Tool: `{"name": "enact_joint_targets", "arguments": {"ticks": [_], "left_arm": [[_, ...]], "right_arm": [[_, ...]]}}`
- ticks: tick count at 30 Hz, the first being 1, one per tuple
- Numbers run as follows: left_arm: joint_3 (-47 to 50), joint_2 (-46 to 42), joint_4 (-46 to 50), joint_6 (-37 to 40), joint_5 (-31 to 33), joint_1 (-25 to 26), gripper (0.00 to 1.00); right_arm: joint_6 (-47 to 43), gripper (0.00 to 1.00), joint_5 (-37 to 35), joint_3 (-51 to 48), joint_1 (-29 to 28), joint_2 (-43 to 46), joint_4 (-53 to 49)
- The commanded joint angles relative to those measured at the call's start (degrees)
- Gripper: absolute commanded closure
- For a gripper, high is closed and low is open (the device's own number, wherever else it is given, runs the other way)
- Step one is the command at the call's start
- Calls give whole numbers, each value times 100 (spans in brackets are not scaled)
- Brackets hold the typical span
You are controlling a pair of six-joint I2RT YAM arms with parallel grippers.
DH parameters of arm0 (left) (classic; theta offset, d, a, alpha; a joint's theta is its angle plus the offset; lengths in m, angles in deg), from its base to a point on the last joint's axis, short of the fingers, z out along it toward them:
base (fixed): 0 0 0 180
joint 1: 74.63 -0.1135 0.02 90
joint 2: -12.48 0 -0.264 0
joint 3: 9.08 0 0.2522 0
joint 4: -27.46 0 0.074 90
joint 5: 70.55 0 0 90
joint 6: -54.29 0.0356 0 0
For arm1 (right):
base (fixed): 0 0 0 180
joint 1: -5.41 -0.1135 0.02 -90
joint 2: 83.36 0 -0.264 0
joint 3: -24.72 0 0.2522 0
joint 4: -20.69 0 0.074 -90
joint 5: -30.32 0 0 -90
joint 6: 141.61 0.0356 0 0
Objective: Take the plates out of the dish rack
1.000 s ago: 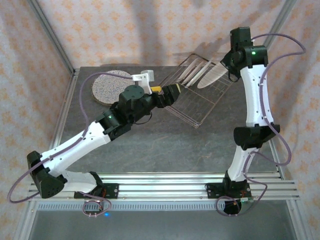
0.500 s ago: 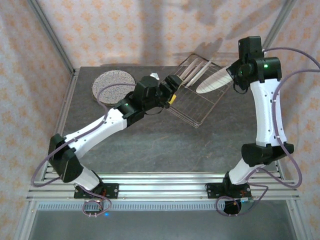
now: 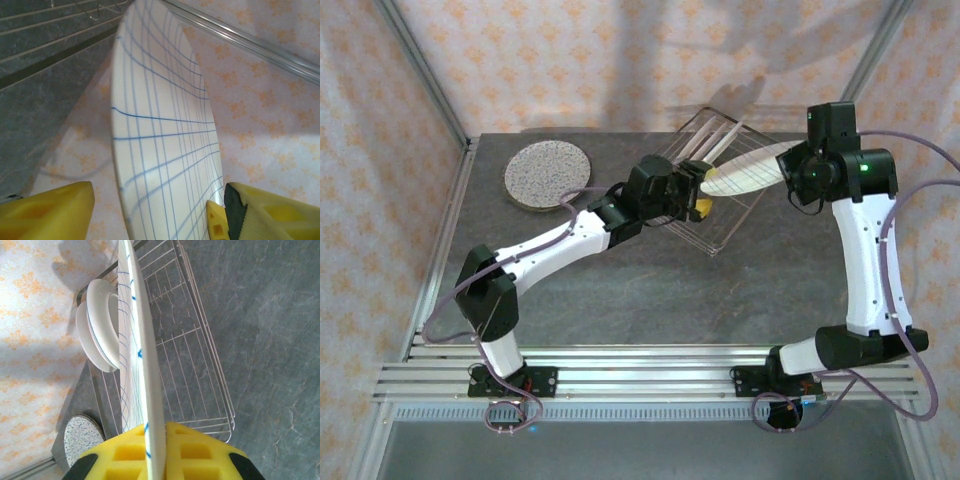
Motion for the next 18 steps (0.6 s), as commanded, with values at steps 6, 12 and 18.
{"name": "enact_joint_targets", "arguments": {"ticks": [6,12,18], "left_arm": [[-359,302,-451,-536,-84,106,53],[-273,242,-446,-537,-52,103,69],[-240,233,-516,-555,-57,102,90]], "right_arm": [[428,100,285,-332,77,440,549],[442,100,360,-457,112,477,635],[467,100,455,-593,117,499,747]]}}
